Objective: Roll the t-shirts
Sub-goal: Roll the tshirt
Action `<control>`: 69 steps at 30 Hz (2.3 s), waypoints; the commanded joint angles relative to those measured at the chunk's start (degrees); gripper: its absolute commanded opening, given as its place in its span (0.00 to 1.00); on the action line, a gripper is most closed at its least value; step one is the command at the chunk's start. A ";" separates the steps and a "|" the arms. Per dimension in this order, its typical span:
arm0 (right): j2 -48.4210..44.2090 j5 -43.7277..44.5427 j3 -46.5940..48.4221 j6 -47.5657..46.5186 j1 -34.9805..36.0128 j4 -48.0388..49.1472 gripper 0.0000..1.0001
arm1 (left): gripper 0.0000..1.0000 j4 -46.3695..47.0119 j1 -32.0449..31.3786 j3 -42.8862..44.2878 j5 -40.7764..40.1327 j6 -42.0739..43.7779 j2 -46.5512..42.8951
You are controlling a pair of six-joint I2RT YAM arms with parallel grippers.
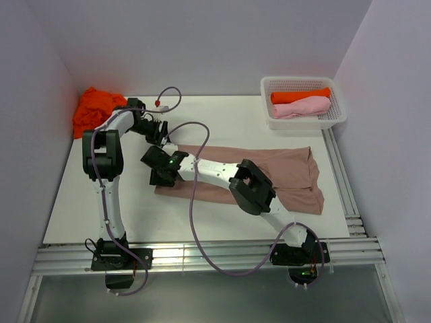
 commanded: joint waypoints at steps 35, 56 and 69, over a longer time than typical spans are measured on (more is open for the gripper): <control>2.70 -0.51 7.03 -2.33 4.90 -10.77 0.02 | 0.00 7.69 -0.88 -15.33 -9.45 -1.18 -8.09; -7.32 -4.55 -0.71 -4.35 6.58 -1.01 0.00 | 0.00 5.94 1.23 -20.00 -21.76 2.07 -18.03; -12.58 -3.23 -8.69 -3.30 4.99 1.54 0.00 | 0.02 4.09 -2.46 -16.14 -23.96 -0.65 -18.82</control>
